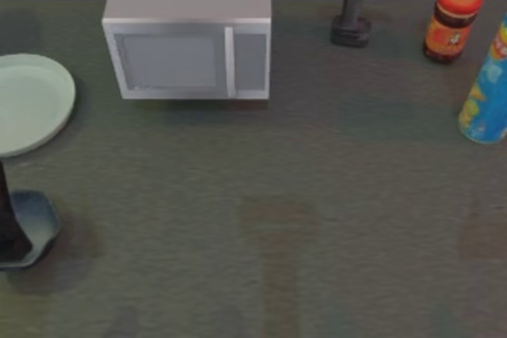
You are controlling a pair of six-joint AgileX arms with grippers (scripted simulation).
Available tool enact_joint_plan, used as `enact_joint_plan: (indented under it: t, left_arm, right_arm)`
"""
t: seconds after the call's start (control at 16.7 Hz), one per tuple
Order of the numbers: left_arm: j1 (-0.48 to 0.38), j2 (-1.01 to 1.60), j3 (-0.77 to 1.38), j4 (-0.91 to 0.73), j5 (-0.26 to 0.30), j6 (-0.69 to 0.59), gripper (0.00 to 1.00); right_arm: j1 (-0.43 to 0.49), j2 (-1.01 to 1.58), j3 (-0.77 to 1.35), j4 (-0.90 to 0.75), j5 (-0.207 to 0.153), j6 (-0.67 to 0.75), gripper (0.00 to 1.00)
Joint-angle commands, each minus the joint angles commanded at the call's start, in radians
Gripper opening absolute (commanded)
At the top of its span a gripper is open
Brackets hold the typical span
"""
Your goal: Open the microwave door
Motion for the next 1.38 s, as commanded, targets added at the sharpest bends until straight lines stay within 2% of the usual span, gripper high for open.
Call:
enact_joint_plan:
  t: [0.24, 0.48, 1.38]
  left_arm:
    - [-0.015, 0.031, 0.030, -0.009, -0.008, -0.013, 1.00]
    - [-0.093, 0.221, 0.210, -0.062, -0.056, -0.079, 1.00]
    - [-0.551, 1.675, 1.238, -0.447, -0.341, -0.456, 1.00]
  right_arm:
    - [0.000, 0.000, 0.000, 0.000, 0.000, 0.000, 1.00]
    - [0.000, 0.000, 0.000, 0.000, 0.000, 0.000, 1.00]
    - [0.000, 0.000, 0.000, 0.000, 0.000, 0.000, 1.00]
